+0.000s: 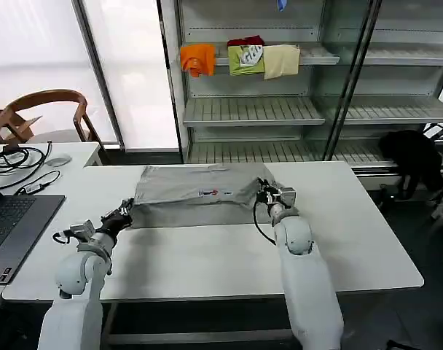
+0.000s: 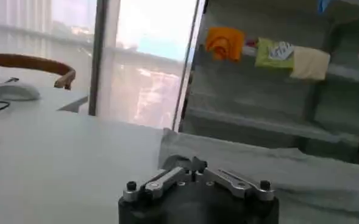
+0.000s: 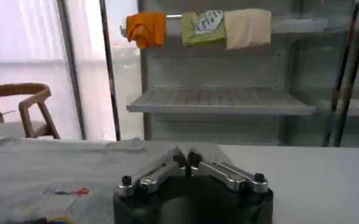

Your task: Fold and organize the clothes.

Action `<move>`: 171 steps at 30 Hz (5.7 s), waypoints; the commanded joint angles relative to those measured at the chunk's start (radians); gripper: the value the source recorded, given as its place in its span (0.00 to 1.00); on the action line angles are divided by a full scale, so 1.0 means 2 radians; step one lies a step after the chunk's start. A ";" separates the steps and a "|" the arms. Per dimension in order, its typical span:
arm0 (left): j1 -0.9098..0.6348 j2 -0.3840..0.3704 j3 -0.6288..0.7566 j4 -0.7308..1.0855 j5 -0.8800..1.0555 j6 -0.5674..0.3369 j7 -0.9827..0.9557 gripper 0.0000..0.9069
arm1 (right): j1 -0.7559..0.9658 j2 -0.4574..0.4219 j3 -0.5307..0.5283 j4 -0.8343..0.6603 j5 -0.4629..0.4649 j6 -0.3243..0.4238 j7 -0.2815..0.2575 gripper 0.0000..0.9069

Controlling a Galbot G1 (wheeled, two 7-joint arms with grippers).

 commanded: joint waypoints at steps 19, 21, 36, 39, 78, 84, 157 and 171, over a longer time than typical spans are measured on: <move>0.033 0.001 0.007 -0.025 0.059 0.046 -0.001 1.00 | -0.088 -0.013 0.023 0.084 -0.037 -0.056 -0.006 1.00; 0.036 0.002 0.011 -0.026 0.062 0.046 0.003 1.00 | -0.102 -0.019 0.032 0.090 -0.034 -0.057 -0.012 1.00; 0.031 -0.002 0.012 -0.002 0.064 0.046 -0.001 0.56 | -0.153 -0.036 0.047 0.114 -0.009 -0.055 -0.018 0.00; 0.031 -0.002 0.013 -0.002 0.064 0.046 0.002 0.02 | -0.157 -0.038 0.049 0.117 0.004 -0.055 -0.019 0.00; 0.325 0.037 -0.105 -0.261 -0.085 0.046 -0.007 0.00 | -0.410 -0.091 -0.051 0.399 0.183 -0.056 0.104 0.00; 0.378 0.020 -0.120 -0.306 -0.098 0.047 -0.035 0.01 | -0.455 -0.105 -0.065 0.436 0.171 -0.056 0.129 0.00; -0.148 0.055 0.045 0.215 0.099 0.046 0.066 0.81 | 0.095 0.024 0.000 -0.191 0.059 -0.003 0.014 0.96; -0.130 0.049 0.041 0.203 0.068 0.046 0.073 0.01 | 0.056 0.024 -0.027 -0.152 0.034 -0.005 -0.005 0.00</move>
